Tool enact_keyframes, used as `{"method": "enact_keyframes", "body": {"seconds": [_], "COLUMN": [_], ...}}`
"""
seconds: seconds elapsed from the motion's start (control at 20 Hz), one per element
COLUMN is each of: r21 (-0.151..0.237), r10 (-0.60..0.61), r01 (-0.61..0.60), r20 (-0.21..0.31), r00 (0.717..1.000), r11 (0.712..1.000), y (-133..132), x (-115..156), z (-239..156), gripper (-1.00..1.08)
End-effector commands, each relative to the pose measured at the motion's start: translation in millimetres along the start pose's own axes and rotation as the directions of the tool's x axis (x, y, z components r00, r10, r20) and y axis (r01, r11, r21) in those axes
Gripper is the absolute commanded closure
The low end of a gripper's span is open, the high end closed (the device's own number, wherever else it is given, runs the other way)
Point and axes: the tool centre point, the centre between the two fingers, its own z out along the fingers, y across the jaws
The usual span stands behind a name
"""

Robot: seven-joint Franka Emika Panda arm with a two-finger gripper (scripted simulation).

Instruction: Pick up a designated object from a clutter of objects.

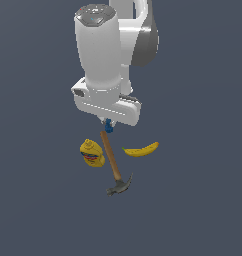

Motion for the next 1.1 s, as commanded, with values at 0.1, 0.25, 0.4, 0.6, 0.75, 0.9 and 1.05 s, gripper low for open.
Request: {"method": "enact_keyframes", "body": {"seconds": [0.1, 0.25, 0.4, 0.6, 0.75, 0.9, 1.05], "r21": [-0.001, -0.001, -0.001, -0.001, -0.001, -0.001, -0.001], "r10": [0.000, 0.000, 0.000, 0.000, 0.000, -0.001, -0.001], "r01": [0.000, 0.000, 0.000, 0.000, 0.000, 0.001, 0.001], "r20": [0.001, 0.001, 0.001, 0.001, 0.001, 0.001, 0.001], "r00": [1.000, 1.000, 1.000, 1.000, 1.000, 1.000, 1.000], "r11": [1.000, 1.000, 1.000, 1.000, 1.000, 1.000, 1.000], "y": [0.5, 0.8, 1.0, 1.2, 1.3, 1.1, 1.1], "x": [21.7, 35.2, 48.0, 63.9, 75.1, 85.5, 95.3], "z": [-30.6, -49.0, -66.3, -87.6, -102.4, -116.2, -129.0], "gripper": [1.08, 1.08, 1.08, 1.08, 1.08, 1.08, 1.08]}}
